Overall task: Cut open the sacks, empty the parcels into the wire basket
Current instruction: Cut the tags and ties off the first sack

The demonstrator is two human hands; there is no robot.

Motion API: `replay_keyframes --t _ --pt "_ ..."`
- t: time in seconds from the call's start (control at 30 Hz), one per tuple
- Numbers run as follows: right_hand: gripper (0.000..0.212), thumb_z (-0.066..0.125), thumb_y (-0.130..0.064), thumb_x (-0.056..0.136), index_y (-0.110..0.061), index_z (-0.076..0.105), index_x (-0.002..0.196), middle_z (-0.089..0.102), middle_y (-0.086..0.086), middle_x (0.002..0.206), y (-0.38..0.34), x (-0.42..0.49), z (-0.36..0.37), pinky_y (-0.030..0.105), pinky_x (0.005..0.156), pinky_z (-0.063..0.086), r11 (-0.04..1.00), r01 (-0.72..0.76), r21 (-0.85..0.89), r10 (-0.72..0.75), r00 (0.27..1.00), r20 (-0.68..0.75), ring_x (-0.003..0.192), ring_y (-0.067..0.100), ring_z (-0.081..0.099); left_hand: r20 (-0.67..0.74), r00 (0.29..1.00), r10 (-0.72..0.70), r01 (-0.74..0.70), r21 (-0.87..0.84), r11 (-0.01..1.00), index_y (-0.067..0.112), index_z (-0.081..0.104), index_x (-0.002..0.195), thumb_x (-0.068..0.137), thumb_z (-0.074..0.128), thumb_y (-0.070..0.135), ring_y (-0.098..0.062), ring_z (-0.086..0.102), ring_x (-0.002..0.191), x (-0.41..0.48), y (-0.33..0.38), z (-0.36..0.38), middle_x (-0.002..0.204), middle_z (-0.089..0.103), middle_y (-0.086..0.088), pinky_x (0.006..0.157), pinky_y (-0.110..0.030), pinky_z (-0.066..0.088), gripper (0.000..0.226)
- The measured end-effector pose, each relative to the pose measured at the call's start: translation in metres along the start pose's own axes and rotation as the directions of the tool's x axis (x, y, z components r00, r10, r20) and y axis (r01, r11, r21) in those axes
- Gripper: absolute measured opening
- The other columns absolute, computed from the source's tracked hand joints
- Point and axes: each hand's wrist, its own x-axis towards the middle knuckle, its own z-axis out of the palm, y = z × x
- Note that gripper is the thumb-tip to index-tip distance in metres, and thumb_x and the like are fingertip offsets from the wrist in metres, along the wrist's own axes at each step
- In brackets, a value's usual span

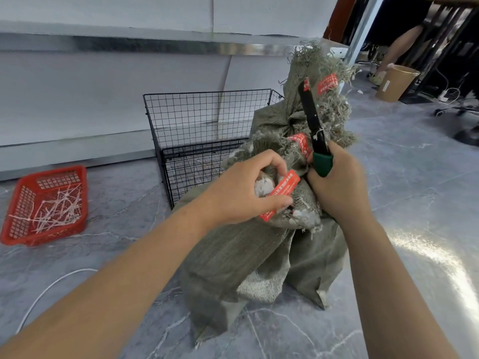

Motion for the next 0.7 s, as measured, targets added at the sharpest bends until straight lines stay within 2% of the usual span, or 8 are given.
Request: replay_keyframes --t 0.17,0.27,0.33,0.4,0.43,0.5,0.57,0.7 --pt "0.014 0.058 -0.003 0.082 -0.006 0.056 0.095 0.061 0.011 0.085 -0.002 -0.001 -0.005 0.024 0.051 0.034 0.998 0.036 -0.054 -0.032 0.997 0.073 0.074 0.025 0.052 0.085 0.995 -0.052 0.060 -0.092 0.994 0.045 0.061 0.082 0.076 0.074 0.019 0.022 0.055 0.088 0.002 -0.001 0.001 0.092 0.057 0.035 0.087 0.003 0.035 0.030" --pt "0.014 0.060 -0.009 0.084 -0.008 0.055 0.097 0.061 0.011 0.090 -0.010 0.002 -0.022 0.034 0.065 0.047 0.998 0.038 -0.041 -0.032 0.988 0.148 0.079 0.030 0.057 -0.029 0.995 -0.092 0.086 -0.180 0.980 0.041 0.064 0.090 0.073 0.076 0.014 0.016 0.057 0.087 0.004 -0.008 -0.001 0.097 0.060 0.030 0.084 0.001 0.041 0.034" --pt "0.015 0.060 -0.020 0.088 -0.012 0.051 0.097 0.057 0.007 0.083 -0.017 0.001 -0.042 0.044 0.071 0.052 0.998 0.062 -0.026 -0.054 0.972 0.228 0.076 0.032 0.058 -0.101 0.988 -0.114 0.093 -0.193 0.977 0.034 0.063 0.104 0.074 0.075 0.011 0.025 0.052 0.078 0.004 -0.013 -0.004 0.101 0.057 0.030 0.084 0.002 0.042 0.040" --pt "0.014 0.053 -0.029 0.091 -0.016 0.047 0.093 0.055 0.007 0.075 -0.025 -0.003 -0.060 0.050 0.070 0.052 0.997 0.075 0.022 -0.078 0.947 0.313 0.072 0.034 0.057 -0.140 0.981 -0.130 0.101 -0.199 0.975 0.026 0.061 0.116 0.075 0.073 0.006 0.031 0.047 0.064 0.005 -0.017 -0.007 0.101 0.056 0.028 0.070 0.007 0.040 0.047" --pt "0.013 0.050 -0.031 0.092 -0.018 0.046 0.091 0.057 0.008 0.074 -0.030 -0.006 -0.068 0.050 0.068 0.052 0.995 0.083 0.051 -0.096 0.932 0.350 0.071 0.033 0.057 -0.153 0.979 -0.138 0.104 -0.208 0.973 0.025 0.060 0.118 0.074 0.073 0.005 0.029 0.049 0.066 0.006 -0.020 -0.008 0.105 0.061 0.023 0.069 0.008 0.038 0.050" --pt "0.009 0.048 -0.033 0.090 -0.024 0.048 0.088 0.062 0.000 0.072 -0.039 -0.011 -0.076 0.045 0.062 0.051 0.990 0.111 0.090 -0.139 0.895 0.424 0.064 0.023 0.057 -0.165 0.973 -0.161 0.122 -0.227 0.966 0.027 0.060 0.120 0.071 0.076 0.007 0.022 0.054 0.082 0.008 -0.022 -0.007 0.115 0.064 0.014 0.080 0.006 0.037 0.055" --pt "0.011 0.047 -0.036 0.086 -0.026 0.050 0.084 0.063 -0.006 0.069 -0.047 -0.015 -0.074 0.035 0.055 0.049 0.986 0.139 0.087 -0.164 0.849 0.502 0.055 0.010 0.054 -0.147 0.969 -0.197 0.157 -0.249 0.956 0.028 0.059 0.122 0.068 0.078 0.011 0.013 0.056 0.096 0.009 -0.023 -0.005 0.119 0.061 0.017 0.088 0.002 0.036 0.059" --pt "0.012 0.050 -0.033 0.089 -0.023 0.052 0.082 0.058 -0.002 0.062 -0.048 -0.018 -0.064 0.017 0.047 0.040 0.986 0.168 0.012 -0.142 0.790 0.596 0.053 0.007 0.052 -0.158 0.973 -0.166 0.117 -0.282 0.952 0.030 0.063 0.109 0.064 0.081 0.012 0.017 0.059 0.086 0.009 -0.019 -0.004 0.100 0.064 0.024 0.080 0.004 0.040 0.052"
